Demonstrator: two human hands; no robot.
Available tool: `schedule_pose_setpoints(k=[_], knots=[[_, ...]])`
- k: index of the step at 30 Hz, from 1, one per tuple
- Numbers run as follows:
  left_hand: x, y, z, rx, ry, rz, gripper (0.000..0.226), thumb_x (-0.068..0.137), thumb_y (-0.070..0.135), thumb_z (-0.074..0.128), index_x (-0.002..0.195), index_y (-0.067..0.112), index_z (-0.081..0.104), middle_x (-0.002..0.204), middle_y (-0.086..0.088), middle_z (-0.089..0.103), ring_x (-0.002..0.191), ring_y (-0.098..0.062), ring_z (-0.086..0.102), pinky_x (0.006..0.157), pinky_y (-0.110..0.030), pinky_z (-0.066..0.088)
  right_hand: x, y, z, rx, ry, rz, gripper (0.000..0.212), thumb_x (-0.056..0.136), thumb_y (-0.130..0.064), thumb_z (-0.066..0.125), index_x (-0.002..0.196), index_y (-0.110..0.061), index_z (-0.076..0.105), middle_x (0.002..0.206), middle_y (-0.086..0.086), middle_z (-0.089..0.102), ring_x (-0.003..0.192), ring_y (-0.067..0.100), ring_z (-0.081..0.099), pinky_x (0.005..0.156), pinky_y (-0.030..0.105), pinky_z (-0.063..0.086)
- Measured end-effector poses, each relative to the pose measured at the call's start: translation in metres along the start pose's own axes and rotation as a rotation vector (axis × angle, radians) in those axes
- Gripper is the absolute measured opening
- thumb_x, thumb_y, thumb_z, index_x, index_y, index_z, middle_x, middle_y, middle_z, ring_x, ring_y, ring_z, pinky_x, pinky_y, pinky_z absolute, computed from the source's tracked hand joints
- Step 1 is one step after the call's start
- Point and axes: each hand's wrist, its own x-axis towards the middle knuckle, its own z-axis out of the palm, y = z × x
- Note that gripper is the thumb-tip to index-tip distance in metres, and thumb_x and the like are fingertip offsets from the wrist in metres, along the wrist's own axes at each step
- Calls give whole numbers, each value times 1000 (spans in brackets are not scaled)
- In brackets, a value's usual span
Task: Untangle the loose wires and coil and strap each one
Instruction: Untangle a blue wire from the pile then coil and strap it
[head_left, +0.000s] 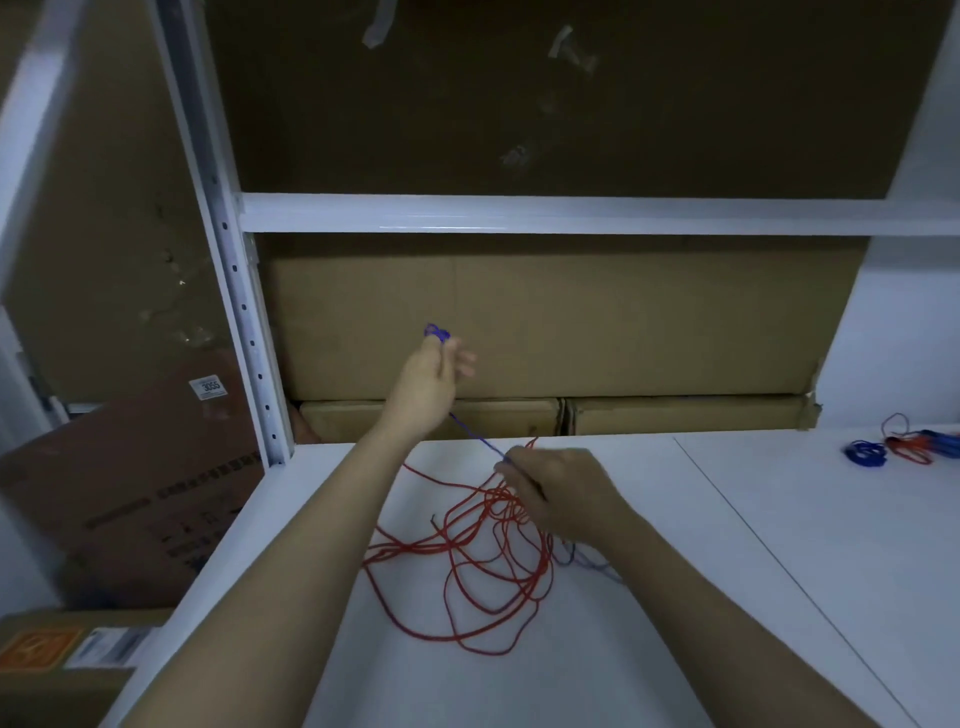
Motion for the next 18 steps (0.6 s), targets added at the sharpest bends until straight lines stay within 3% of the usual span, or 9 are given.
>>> schedule_pose_setpoints(k=[2, 4, 8, 10, 11, 13, 14, 16, 18], knots=[[-11, -17, 2, 362, -268, 31, 34, 105, 26, 31, 85, 10, 54, 71, 2, 59, 62, -11, 54, 62, -27, 42, 4, 9, -17, -91, 143, 6, 23, 88, -24, 62, 70, -9, 64, 57, 2, 56, 48, 19, 50, 47, 21, 29], [-22, -27, 5, 442, -409, -13, 40, 104, 32, 34, 73, 17, 54, 59, 3, 52, 50, -9, 46, 50, -22, 37, 14, 21, -36, -193, 221, 130, 28, 83, -33, 67, 66, -10, 65, 60, 2, 52, 55, 20, 49, 49, 25, 31], [-40, -23, -1, -261, -485, -218, 41, 104, 27, 35, 66, 13, 44, 53, 5, 40, 47, -11, 28, 48, -22, 23, 25, 52, -53, 63, 203, 452, 38, 89, -49, 57, 61, -23, 51, 66, -5, 34, 72, 14, 39, 56, 24, 25], [-43, -14, -10, -507, -577, -197, 42, 102, 30, 36, 64, 14, 41, 47, 9, 32, 43, -7, 20, 46, -22, 14, 24, 63, -44, 172, 147, 534, 36, 95, -45, 49, 62, -30, 51, 72, -1, 41, 84, 23, 46, 63, 28, 27], [-43, -8, -12, -610, -598, -166, 40, 100, 30, 39, 63, 15, 42, 46, 9, 29, 42, -6, 18, 45, -23, 12, 21, 65, -36, 143, 67, 571, 33, 98, -42, 44, 72, -30, 61, 81, 6, 51, 94, 30, 49, 70, 30, 31], [-41, 6, -8, -841, -552, -111, 32, 97, 27, 41, 69, 12, 46, 43, 9, 30, 40, -6, 16, 44, -20, 15, 11, 61, -12, 7, -78, 592, 35, 102, -34, 40, 110, -17, 69, 101, 19, 58, 105, 36, 49, 83, 37, 34], [-39, 13, -4, -971, -482, -103, 28, 96, 25, 39, 75, 10, 49, 44, 9, 35, 39, -5, 20, 42, -18, 19, 5, 56, 0, -21, -104, 547, 34, 102, -28, 41, 115, -12, 67, 99, 21, 58, 100, 37, 51, 82, 39, 34], [-29, 23, 7, -1192, -264, -132, 26, 100, 20, 35, 89, 6, 54, 56, 4, 58, 41, -3, 41, 44, -14, 36, -5, 38, 16, -14, -92, 433, 32, 101, -24, 44, 95, -3, 68, 82, 16, 55, 82, 34, 51, 71, 39, 34], [-14, 23, 17, -1230, -46, -158, 28, 104, 14, 30, 104, 3, 56, 85, -1, 72, 65, -4, 65, 62, -12, 49, -13, 20, 23, 50, -50, 408, 40, 101, -29, 39, 68, -9, 50, 65, 4, 42, 67, 24, 43, 63, 35, 29]])
